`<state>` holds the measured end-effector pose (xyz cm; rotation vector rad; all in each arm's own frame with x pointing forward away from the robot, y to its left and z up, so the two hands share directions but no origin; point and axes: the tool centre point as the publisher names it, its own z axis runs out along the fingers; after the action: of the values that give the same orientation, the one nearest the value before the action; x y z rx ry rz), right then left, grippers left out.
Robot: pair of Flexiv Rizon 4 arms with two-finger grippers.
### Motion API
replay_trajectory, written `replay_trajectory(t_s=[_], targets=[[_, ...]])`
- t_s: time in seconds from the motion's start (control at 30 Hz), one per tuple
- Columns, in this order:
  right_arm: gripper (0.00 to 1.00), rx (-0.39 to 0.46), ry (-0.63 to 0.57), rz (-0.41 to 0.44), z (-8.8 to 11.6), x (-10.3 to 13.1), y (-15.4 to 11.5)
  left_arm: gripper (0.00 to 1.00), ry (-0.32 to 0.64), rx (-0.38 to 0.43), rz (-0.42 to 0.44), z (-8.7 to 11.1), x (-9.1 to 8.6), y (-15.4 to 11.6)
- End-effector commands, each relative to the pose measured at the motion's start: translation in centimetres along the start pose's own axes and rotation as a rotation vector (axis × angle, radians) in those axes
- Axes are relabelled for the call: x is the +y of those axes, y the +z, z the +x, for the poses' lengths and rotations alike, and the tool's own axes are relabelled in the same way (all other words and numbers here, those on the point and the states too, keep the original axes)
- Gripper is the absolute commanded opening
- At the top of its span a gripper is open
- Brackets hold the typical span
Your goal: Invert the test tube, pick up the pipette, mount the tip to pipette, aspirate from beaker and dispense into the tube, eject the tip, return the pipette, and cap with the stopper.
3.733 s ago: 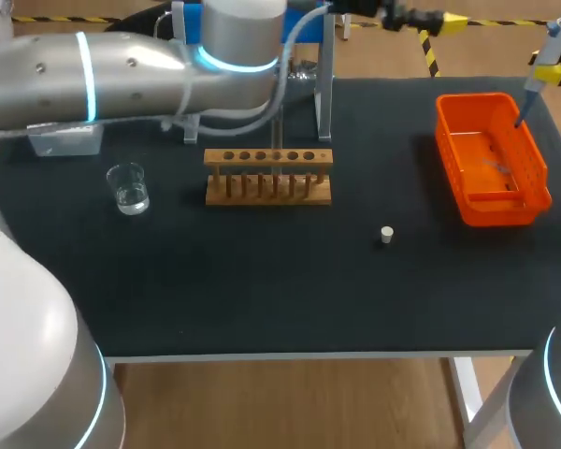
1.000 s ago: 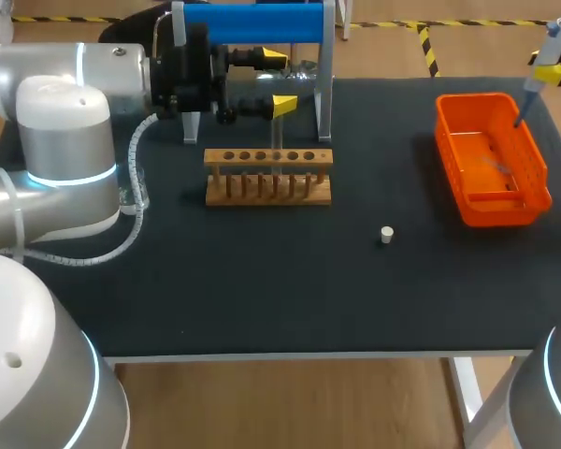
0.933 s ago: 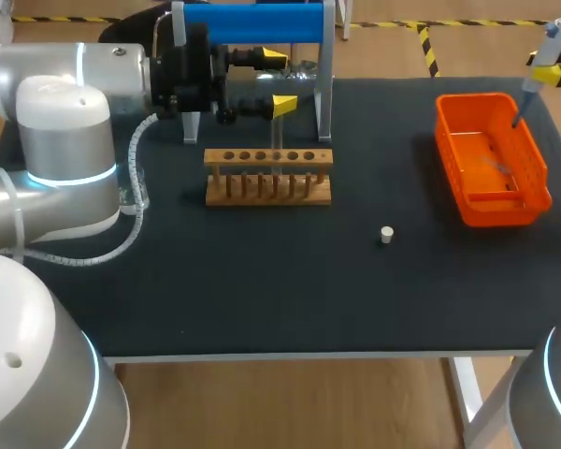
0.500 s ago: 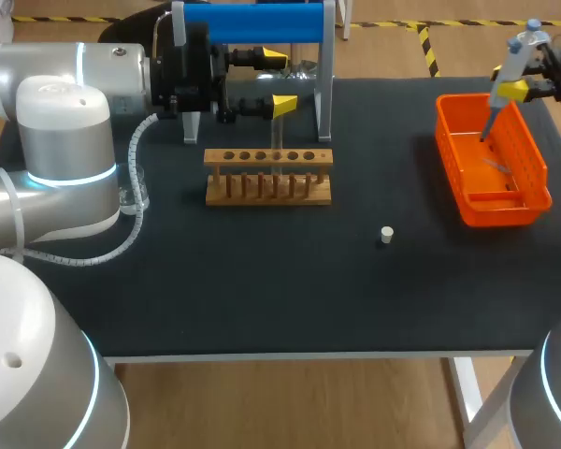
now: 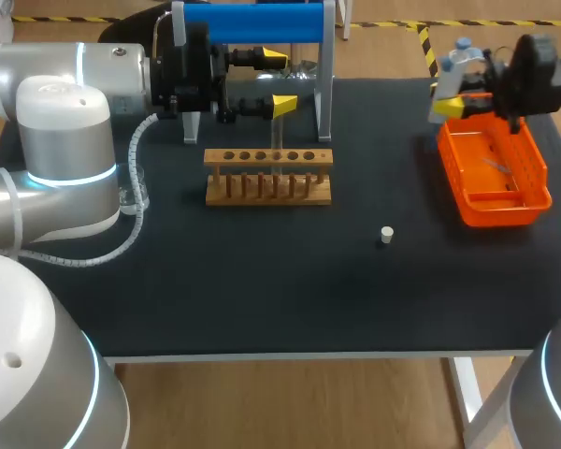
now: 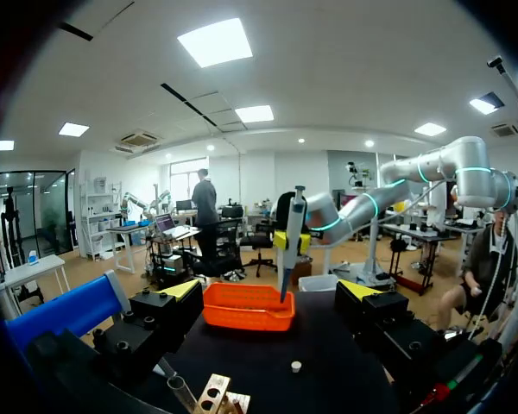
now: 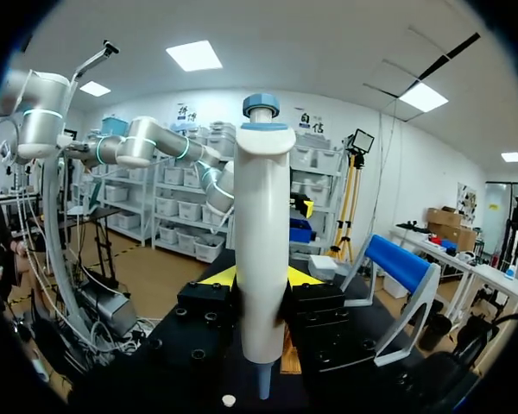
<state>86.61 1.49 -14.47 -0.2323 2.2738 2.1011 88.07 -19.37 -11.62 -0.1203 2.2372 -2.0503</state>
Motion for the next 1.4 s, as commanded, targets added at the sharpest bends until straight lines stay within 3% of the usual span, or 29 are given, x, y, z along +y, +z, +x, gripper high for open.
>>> replay_trajectory(t_s=[0.03, 1.07, 1.4], targets=[[0.00, -0.023, 0.000, 0.002, -0.1, -0.1, 3.0, 1.00, -0.001, 0.001, -0.003, -0.1, -0.1, 0.0], [0.00, 0.038, 0.059, -0.042, -1.2, 0.3, 15.8, 1.00, -0.001, 0.001, -0.003, -0.1, -0.1, 0.0], [0.00, 0.035, 0.053, -0.049, -2.0, 0.1, 18.2, 1.00, -0.001, 0.001, -0.003, -0.1, -0.1, 0.0]])
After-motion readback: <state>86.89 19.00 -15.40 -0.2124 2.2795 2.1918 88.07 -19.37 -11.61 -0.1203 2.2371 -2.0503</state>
